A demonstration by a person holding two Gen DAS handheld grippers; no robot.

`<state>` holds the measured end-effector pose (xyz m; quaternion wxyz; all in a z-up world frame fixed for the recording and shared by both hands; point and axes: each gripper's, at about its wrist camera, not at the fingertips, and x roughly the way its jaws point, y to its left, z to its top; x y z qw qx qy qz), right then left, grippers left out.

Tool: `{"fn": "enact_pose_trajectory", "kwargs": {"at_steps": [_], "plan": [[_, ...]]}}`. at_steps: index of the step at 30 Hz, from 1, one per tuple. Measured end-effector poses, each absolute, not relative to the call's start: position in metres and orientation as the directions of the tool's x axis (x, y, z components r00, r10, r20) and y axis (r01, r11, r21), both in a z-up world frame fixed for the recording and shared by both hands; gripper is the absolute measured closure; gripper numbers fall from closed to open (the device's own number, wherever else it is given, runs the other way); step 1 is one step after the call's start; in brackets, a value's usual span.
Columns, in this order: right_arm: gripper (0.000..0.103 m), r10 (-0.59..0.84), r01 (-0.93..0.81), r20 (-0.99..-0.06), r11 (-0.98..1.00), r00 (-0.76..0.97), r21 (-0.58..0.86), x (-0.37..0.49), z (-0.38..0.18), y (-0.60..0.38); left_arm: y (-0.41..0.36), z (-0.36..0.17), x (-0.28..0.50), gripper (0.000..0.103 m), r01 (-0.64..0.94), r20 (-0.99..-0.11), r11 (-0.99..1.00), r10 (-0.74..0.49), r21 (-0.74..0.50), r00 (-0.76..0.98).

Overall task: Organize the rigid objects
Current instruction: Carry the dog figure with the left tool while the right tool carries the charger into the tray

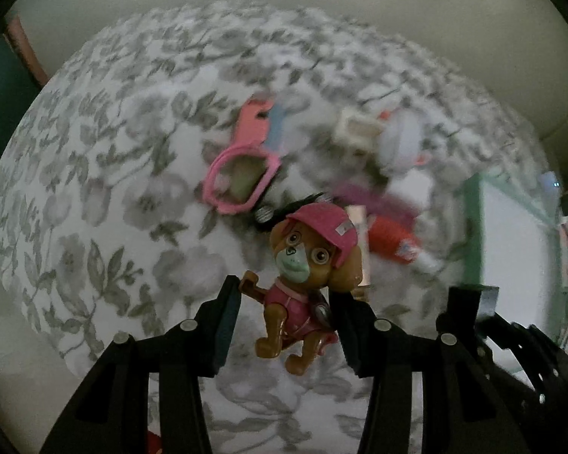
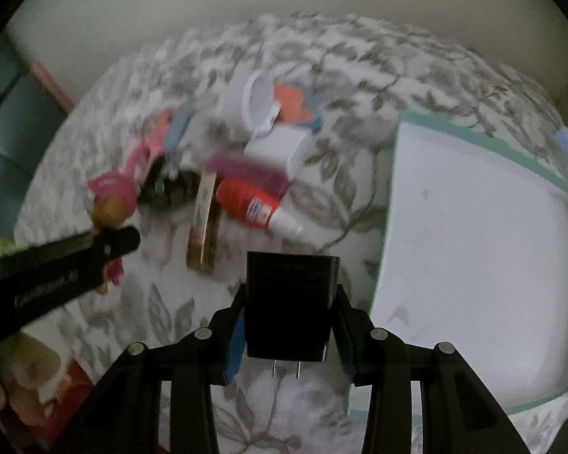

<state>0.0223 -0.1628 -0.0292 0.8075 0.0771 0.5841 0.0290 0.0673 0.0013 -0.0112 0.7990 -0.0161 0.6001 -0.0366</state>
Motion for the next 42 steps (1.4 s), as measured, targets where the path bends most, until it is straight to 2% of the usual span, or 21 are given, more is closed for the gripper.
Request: {"fn": "enact_pose_trajectory", "kwargs": {"at_steps": [9, 16, 23, 31, 42], "plan": [[0.060, -0.011, 0.252, -0.921, 0.963, 0.388, 0.094, 0.018, -0.015, -0.223, -0.051, -0.003, 0.064, 0.053, 0.140, -0.955, 0.988, -0.101, -0.064, 0.278], [0.060, -0.111, 0.455, -0.936, 0.889, 0.334, 0.056, 0.011, -0.026, -0.284, -0.121, -0.007, 0.073, 0.053, 0.250, -0.960, 0.967, -0.119, -0.055, 0.252], [0.060, -0.174, 0.583, -0.935, 0.811, 0.309, 0.042, -0.004, -0.034, -0.339, -0.189, -0.024, 0.076, 0.053, 0.329, -0.962, 0.942, -0.153, -0.073, 0.225], [0.060, -0.221, 0.647, -0.932, 0.762, 0.288, 0.019, -0.006, -0.036, -0.372, -0.223, -0.036, 0.075, 0.053, 0.376, -0.961, 0.921, -0.185, -0.097, 0.205], [0.060, -0.207, 0.650, -0.944, 0.760, 0.257, 0.010, -0.006, -0.050, -0.375, -0.230, -0.067, 0.075, 0.053, 0.381, -0.968, 0.917, -0.188, -0.114, 0.163]]}}
